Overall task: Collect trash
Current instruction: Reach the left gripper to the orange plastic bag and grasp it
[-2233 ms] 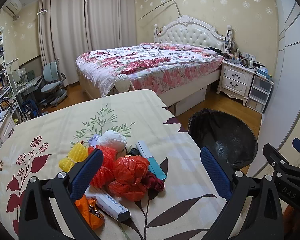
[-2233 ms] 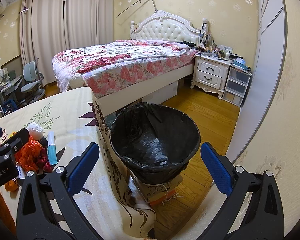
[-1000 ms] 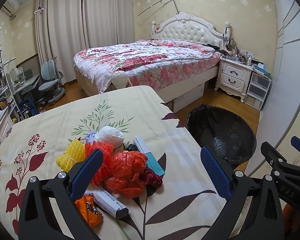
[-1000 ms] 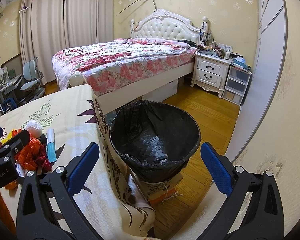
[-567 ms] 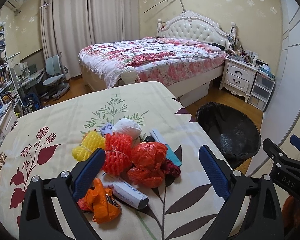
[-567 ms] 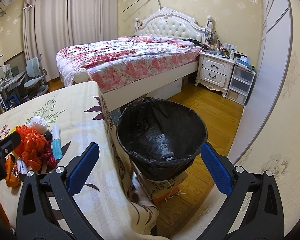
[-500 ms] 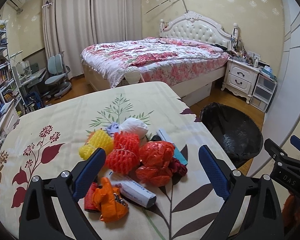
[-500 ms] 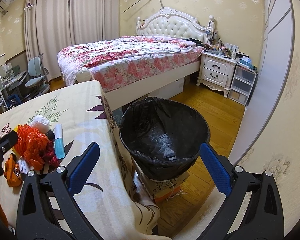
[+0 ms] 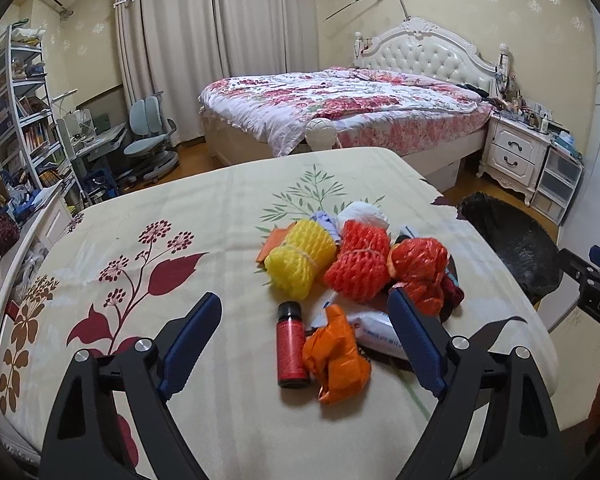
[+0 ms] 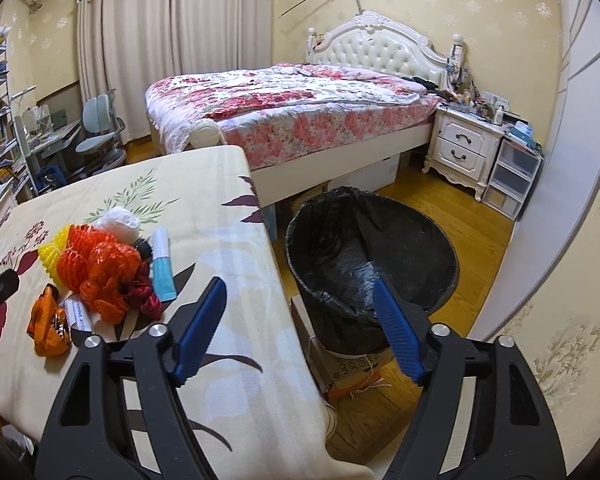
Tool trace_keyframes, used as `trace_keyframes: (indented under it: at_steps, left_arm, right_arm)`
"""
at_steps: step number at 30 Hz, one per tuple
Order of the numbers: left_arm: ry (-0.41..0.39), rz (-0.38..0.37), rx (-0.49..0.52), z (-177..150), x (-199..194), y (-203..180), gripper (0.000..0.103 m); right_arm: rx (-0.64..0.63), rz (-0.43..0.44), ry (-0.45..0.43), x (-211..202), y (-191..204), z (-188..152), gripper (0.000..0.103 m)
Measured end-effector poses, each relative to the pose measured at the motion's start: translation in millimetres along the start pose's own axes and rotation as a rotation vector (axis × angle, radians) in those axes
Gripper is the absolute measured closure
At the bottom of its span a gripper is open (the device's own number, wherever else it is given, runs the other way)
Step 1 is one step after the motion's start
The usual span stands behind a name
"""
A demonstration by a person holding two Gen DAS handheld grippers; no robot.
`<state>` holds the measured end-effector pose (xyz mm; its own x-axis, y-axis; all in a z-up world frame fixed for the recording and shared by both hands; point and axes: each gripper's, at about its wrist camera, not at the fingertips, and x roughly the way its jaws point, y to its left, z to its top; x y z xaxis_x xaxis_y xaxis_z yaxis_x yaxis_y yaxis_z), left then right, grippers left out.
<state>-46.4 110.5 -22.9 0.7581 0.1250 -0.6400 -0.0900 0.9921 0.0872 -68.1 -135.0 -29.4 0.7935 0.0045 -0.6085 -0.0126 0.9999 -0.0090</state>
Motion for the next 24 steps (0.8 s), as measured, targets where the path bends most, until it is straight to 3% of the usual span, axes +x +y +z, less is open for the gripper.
trace_keyframes:
  at_steps: [5,15,24]
  left_arm:
    - [0.042,-0.001,-0.004,-13,3,6,0.028]
    - [0.068,-0.013,0.017,-19,18,-10,0.028]
    - [0.112,-0.007,0.052,-25,36,-21,0.06]
  right_arm:
    - [-0.016,0.024,0.022,4,14,-4,0.034]
    - [-0.014,0.039,0.043,7,13,-6,0.034]
    - [0.001,0.054,0.061,13,10,-10,0.034]
